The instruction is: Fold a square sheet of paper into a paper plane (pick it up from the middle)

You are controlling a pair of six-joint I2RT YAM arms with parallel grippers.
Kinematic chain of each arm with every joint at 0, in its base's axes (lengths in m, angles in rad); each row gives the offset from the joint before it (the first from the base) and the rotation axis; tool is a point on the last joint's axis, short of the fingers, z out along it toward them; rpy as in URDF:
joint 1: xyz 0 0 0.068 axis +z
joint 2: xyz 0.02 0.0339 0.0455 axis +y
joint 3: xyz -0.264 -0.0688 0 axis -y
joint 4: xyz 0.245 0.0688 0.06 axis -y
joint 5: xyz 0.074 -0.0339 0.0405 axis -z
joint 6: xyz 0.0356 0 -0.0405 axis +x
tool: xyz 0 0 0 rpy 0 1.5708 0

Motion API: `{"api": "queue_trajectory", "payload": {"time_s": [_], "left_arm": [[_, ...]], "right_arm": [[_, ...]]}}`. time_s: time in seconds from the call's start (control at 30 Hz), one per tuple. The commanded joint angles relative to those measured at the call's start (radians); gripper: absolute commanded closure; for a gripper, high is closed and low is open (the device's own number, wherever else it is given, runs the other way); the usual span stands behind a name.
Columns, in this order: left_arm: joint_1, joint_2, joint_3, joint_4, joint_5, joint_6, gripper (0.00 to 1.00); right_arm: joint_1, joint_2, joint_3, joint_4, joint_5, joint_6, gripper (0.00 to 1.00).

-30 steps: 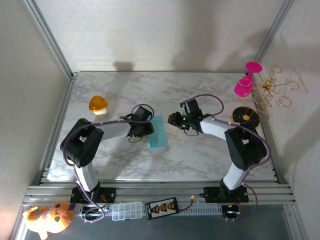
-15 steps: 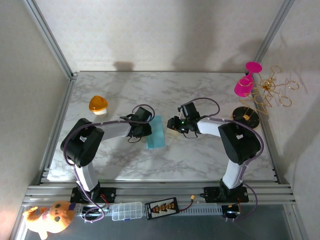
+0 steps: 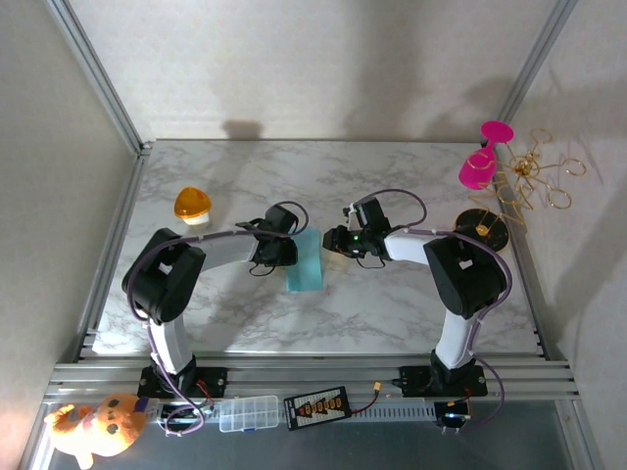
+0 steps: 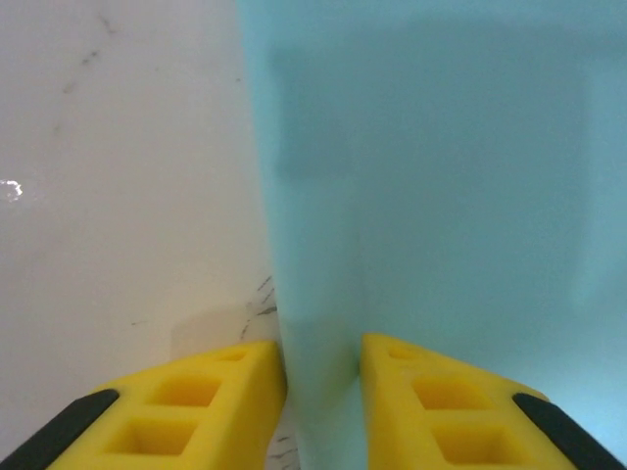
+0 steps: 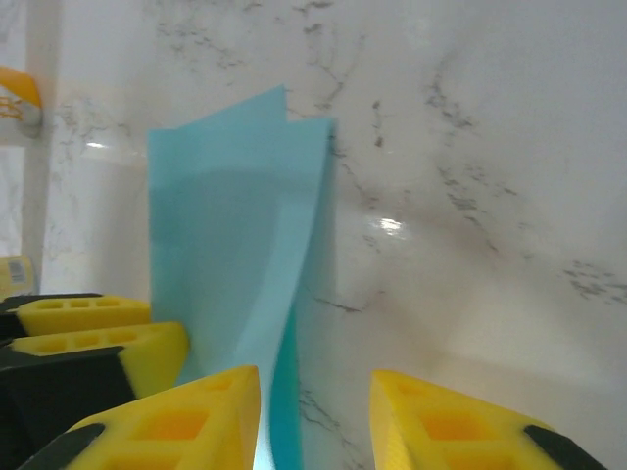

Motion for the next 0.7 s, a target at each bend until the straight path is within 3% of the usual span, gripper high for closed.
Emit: {"api": "queue_trajectory", "payload": {"time_s": [0.0, 0.33, 0.67], "left_arm": [[0.014, 0.113, -0.012, 0.030, 0.039, 0.069, 0.70], [0.021, 0.079, -0.048, 0.074, 0.037, 0.027, 0.69], [0.022, 0.068, -0.075, 0.091, 0.031, 0.018, 0.69]], "right_arm": [[0.011, -0.031, 0.003, 0.046, -0.062, -0.019, 0.65], [0.044, 0.037, 0.068, -0.096, -0.009, -0.048, 0.64], [0.051, 0.075, 0.076, -0.088, -0.097, -0.028, 0.65]]}}
